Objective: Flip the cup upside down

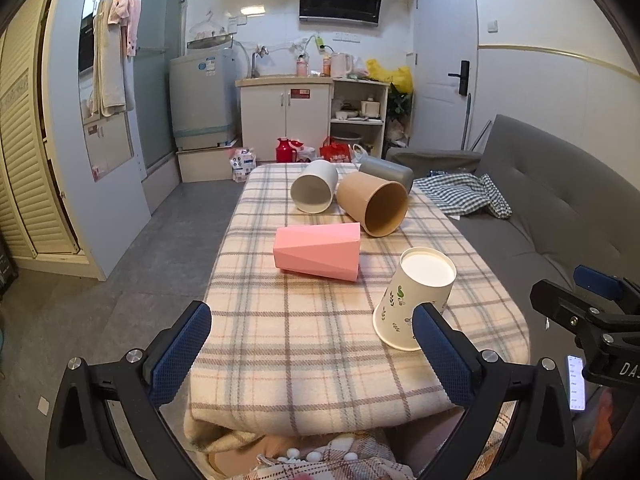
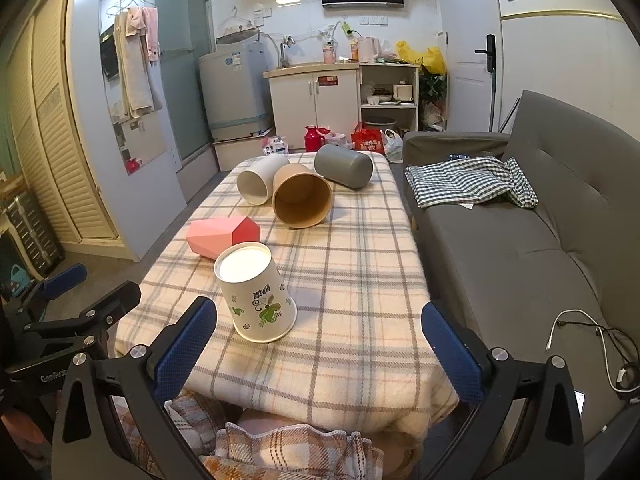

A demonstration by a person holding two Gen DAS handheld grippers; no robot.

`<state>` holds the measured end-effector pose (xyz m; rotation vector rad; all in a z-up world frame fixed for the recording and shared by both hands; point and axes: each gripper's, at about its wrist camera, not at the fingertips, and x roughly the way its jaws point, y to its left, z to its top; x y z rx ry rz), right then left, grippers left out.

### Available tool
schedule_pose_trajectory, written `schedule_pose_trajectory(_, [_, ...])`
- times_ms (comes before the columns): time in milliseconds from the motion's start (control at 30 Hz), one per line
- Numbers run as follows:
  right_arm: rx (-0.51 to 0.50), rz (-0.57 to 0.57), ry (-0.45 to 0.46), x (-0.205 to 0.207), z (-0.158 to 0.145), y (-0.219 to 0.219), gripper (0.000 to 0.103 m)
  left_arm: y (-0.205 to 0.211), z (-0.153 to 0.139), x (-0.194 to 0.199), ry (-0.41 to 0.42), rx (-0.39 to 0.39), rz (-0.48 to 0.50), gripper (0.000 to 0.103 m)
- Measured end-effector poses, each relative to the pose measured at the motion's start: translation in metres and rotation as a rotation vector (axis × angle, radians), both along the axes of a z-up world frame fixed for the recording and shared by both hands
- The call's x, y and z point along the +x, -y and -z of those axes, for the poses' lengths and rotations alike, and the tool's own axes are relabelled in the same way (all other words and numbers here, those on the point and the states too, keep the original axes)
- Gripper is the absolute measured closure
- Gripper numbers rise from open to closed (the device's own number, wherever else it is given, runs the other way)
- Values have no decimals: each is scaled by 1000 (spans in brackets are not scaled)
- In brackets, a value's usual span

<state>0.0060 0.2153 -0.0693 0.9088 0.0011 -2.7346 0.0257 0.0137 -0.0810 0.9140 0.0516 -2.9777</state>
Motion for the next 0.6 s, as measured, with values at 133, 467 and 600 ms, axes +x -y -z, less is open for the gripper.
schedule_pose_trajectory(133, [3,-1,5,-1,1,0,0,-1,0,0,-4,-4,2,0])
schedule_pose_trajectory(467, [9,-7,17,-1,3,2,0,-2,0,1,-5,-1,6,0])
schedule_pose_trajectory(600, [13,-11,19,-1,2,3,0,0,-3,1,-16,4,-1,0])
